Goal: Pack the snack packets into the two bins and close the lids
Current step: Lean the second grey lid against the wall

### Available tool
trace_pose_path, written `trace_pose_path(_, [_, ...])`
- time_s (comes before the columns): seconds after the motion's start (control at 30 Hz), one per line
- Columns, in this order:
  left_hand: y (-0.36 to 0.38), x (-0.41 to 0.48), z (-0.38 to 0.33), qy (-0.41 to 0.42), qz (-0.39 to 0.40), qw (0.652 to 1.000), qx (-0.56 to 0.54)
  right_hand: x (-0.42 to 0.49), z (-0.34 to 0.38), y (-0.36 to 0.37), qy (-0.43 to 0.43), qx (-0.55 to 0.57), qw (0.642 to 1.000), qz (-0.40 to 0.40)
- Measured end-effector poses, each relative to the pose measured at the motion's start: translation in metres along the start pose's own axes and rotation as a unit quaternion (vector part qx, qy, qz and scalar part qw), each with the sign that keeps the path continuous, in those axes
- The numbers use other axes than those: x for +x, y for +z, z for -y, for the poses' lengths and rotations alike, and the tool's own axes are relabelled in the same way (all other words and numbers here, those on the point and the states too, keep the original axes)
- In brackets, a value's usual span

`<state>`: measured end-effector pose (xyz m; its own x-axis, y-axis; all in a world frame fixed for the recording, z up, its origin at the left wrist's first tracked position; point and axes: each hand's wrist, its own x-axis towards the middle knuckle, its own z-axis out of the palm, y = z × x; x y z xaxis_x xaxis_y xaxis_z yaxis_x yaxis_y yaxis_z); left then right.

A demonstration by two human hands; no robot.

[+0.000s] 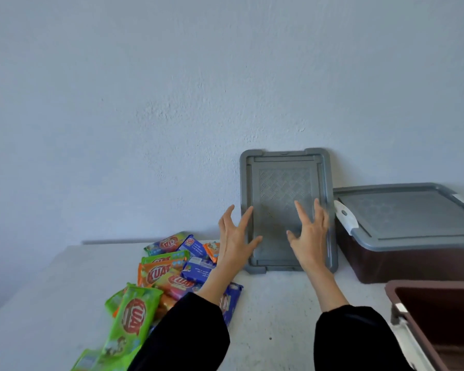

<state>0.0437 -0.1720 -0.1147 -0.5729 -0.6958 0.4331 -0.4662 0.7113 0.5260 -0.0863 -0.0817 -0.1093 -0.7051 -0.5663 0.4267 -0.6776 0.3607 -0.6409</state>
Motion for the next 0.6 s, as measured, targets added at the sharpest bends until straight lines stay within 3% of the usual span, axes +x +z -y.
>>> trace_pose_path(0.2, [-0.083,-0.041,0.033,-0.043,0.030,0.998,0.021,-0.034,0.045,0.020,-0.103,0.096,0.981,0.133])
trace_pose_path(0.47, [-0.163,-0.164,0.082,-0.194,-0.005,0.979,0.060,-0.123,0.094,0.052,-0.204,0.134,0.913,0.327])
trace_pose_path(0.6, [-0.180,-0.219,0.105,-0.309,0.028,0.947,0.083,-0.164,0.107,0.062,-0.246,0.131,0.883,0.379])
